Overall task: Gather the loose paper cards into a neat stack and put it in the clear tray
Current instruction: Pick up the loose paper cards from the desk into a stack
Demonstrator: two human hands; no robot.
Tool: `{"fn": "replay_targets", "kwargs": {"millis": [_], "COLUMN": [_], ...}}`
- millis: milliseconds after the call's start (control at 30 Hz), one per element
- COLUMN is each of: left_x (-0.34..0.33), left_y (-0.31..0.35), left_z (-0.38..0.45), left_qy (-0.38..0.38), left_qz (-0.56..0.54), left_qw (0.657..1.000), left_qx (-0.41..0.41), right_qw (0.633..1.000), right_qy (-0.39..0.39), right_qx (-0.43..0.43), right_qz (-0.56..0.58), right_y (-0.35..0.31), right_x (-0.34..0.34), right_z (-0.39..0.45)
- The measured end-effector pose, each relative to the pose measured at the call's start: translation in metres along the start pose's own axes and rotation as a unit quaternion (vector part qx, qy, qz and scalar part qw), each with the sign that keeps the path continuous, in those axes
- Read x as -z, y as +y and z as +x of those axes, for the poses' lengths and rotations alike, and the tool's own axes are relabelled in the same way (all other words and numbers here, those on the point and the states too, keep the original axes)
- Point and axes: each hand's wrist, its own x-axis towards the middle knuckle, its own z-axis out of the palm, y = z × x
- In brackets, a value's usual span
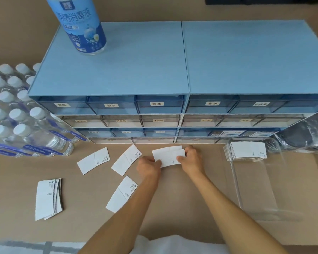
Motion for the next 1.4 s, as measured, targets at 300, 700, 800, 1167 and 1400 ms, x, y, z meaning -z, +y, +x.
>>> {"fn": "replay_targets", "kwargs": {"millis": [300, 700, 800, 1167, 1400], "left_x": [-0.006, 0.014, 0.033, 0.12, 0.142], "left_y": [0.003, -0.025, -0.044, -0.097, -0.123], "left_z": [0.011, -0.004, -0.014, -0.014, -0.013], "left_qy": [0.04, 0.0, 0.033, 0.15, 0.171], "left_qz": [0.049, -0.045, -0.062, -0.168, -0.137], "left_qw": [0.998, 0.999, 0.997, 0.973, 0.97], "left_qx": [0.001, 0.014, 0.019, 0.059, 0.106], "right_qw": [0.998, 1.0, 0.999, 0.975, 0.937], "right_qy": [0.001, -0.016, -0.038, -0.148, -0.131], "right_qx": [-0.024, -0.022, -0.002, 0.131, 0.184], "right_qz": [-0.052, 0.011, 0.017, -0.101, -0.268], "right_y": [-0.01, 0.002, -0.003, -0.071, -0.09], "right_x": [-0.017, -0.022, -0.033, -0.104, -0.138], "right_z": [0.006, -0.011, -0.026, -0.081, -0.103]}}
